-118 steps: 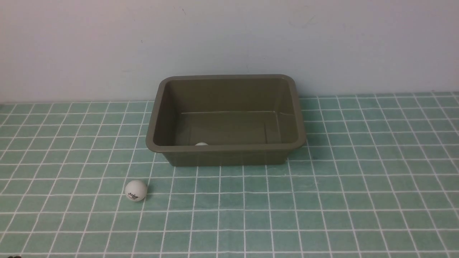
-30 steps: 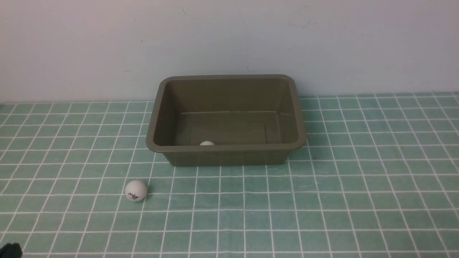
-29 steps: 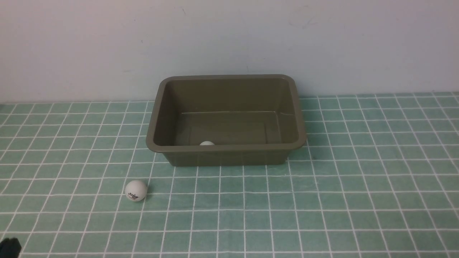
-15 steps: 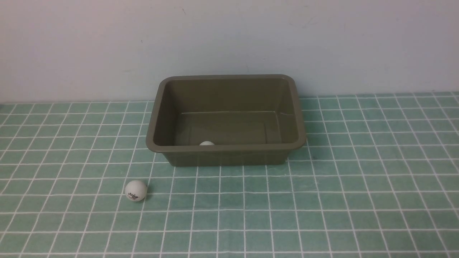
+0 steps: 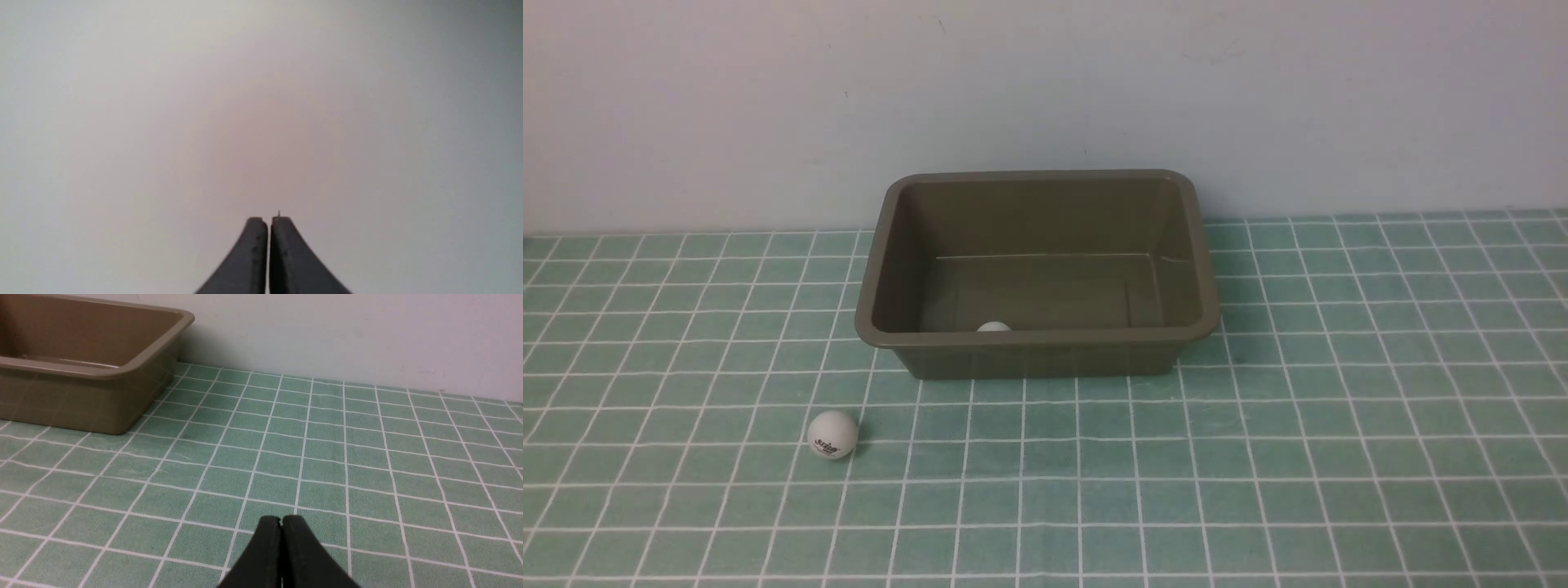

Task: Put the table tennis balls in the box on the green coffee tablecloth.
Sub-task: 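Reach for and grasp a ping pong ball on the table beside the basket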

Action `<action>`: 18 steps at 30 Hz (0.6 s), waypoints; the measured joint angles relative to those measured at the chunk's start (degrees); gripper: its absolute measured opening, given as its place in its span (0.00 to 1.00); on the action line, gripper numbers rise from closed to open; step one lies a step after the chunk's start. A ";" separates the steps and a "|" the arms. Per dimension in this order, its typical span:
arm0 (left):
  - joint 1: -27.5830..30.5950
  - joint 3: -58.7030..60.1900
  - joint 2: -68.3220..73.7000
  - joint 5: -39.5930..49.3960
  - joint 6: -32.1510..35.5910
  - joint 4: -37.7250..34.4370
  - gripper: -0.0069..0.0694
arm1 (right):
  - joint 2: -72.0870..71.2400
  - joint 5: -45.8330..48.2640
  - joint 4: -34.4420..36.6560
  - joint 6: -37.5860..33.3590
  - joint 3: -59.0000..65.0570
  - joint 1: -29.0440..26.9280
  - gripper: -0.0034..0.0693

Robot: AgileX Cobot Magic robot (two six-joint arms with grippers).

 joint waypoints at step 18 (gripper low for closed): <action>0.00 -35.15 7.88 57.30 0.00 14.96 0.09 | 0.00 0.00 0.00 0.00 0.00 0.00 0.02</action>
